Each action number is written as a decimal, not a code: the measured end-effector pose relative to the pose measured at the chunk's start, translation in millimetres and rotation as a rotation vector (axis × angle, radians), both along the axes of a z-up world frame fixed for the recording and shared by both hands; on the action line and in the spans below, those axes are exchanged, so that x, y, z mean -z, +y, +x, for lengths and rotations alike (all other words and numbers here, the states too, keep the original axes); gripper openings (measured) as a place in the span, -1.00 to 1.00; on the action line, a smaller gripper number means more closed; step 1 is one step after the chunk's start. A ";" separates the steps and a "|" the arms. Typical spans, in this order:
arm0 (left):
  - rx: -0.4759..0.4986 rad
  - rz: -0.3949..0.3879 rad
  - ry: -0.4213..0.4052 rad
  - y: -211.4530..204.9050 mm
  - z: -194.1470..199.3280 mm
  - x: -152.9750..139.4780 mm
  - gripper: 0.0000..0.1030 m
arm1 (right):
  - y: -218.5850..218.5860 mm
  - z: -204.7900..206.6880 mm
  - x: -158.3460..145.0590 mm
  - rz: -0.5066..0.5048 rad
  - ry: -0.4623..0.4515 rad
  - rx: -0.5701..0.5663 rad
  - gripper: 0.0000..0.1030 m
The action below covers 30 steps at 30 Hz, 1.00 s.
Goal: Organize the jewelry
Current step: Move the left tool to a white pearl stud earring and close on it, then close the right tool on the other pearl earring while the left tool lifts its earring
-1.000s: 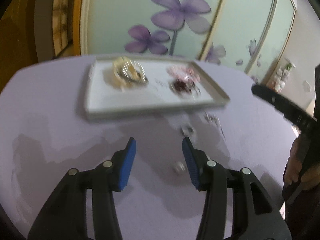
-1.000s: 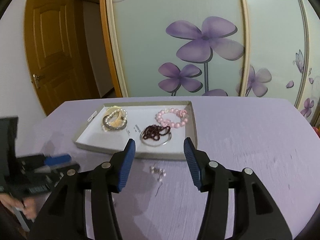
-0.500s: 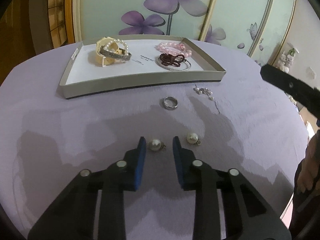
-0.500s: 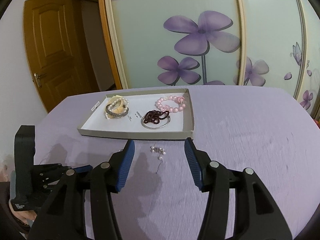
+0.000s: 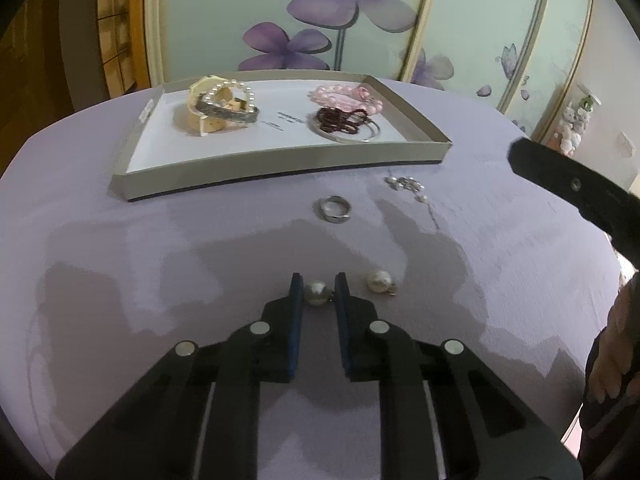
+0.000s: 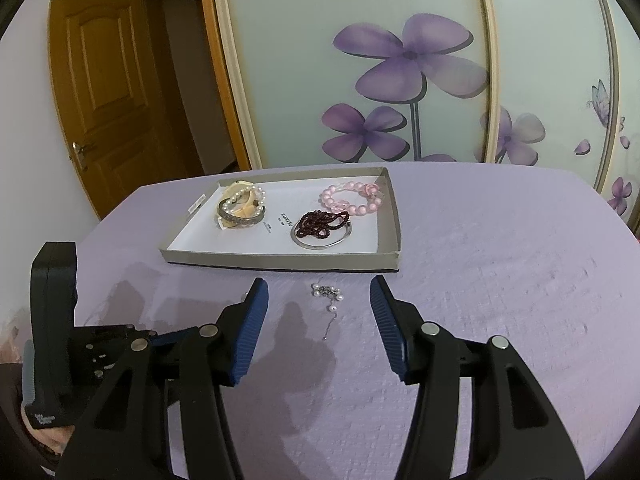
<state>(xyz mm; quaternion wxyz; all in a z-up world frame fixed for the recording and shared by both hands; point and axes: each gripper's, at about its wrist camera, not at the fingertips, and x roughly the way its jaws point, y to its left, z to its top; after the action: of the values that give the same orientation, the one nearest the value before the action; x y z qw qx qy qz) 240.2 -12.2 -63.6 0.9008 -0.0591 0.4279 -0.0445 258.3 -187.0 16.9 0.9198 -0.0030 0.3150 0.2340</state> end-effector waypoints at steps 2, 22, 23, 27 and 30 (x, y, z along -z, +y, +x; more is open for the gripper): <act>-0.022 -0.006 -0.002 10.1 0.7 -0.8 -0.69 | 1.5 -1.1 1.0 -0.001 0.003 -0.007 0.07; -0.235 -0.037 -0.119 111.5 -6.7 -42.6 -0.69 | 59.1 -28.3 38.9 -0.125 0.108 -0.218 0.06; -0.237 -0.038 -0.119 112.5 -7.1 -42.5 -0.69 | 60.1 -27.9 40.1 -0.130 0.112 -0.219 0.06; -0.240 -0.039 -0.124 114.3 -7.6 -44.8 -0.69 | 67.8 -23.5 45.8 -0.155 0.139 -0.233 -0.18; -0.240 -0.038 -0.127 114.2 -6.4 -45.5 -0.69 | 74.7 -20.3 50.1 -0.178 0.152 -0.239 -0.27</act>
<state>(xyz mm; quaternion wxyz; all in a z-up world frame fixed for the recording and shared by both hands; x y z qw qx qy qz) 233.9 102.0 -18.1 0.9237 -0.1240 0.3588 0.0516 238.0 -112.3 -33.2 0.8551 -0.1044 0.4005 0.3122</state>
